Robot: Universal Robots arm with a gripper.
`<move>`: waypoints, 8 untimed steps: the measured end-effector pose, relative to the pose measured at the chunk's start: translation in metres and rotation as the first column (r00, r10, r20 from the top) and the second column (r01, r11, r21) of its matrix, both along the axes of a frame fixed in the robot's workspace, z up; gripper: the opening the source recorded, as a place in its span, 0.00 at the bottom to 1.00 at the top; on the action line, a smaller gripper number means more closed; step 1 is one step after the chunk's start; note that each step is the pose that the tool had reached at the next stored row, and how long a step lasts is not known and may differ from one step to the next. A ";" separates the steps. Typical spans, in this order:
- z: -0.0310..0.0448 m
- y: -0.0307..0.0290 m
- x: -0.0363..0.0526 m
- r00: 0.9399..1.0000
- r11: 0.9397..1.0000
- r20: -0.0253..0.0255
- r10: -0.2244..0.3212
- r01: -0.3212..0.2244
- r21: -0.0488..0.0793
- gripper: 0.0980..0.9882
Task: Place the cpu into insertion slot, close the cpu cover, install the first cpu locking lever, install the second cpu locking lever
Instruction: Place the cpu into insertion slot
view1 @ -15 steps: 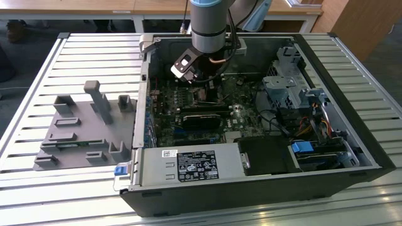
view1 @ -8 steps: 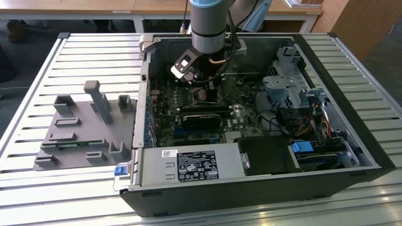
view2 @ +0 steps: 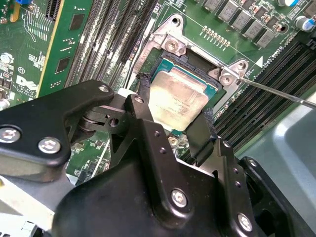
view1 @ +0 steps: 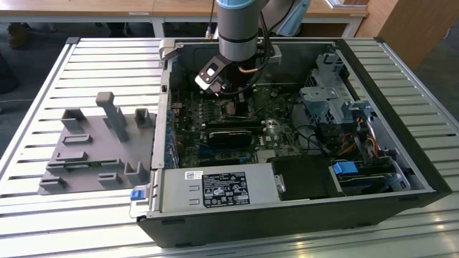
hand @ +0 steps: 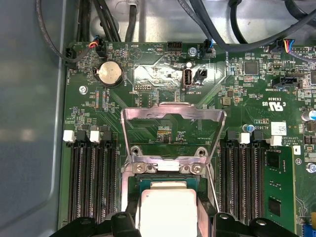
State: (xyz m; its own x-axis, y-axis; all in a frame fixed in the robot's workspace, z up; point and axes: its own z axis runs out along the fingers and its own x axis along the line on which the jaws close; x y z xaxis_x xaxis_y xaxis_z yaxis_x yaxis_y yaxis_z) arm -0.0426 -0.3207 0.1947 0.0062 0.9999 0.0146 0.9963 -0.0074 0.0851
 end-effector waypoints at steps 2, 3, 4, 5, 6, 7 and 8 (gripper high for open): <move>-0.0007 0.0000 0.0000 1.000 1.000 0.000 0.000 0.000 0.000 0.51; -0.0011 0.0000 0.0000 1.000 1.000 0.000 0.000 0.000 0.000 0.58; -0.0013 0.0000 0.0000 1.000 1.000 0.000 0.000 0.000 0.000 0.58; -0.0013 -0.0001 0.0000 1.000 1.000 0.000 0.000 0.000 0.000 0.58; -0.0013 0.0000 0.0000 1.000 1.000 0.000 0.000 0.000 0.000 0.58; -0.0012 0.0000 0.0000 1.000 1.000 0.000 0.000 0.000 0.000 0.58; -0.0005 0.0000 0.0000 1.000 1.000 0.000 0.000 0.000 0.000 0.58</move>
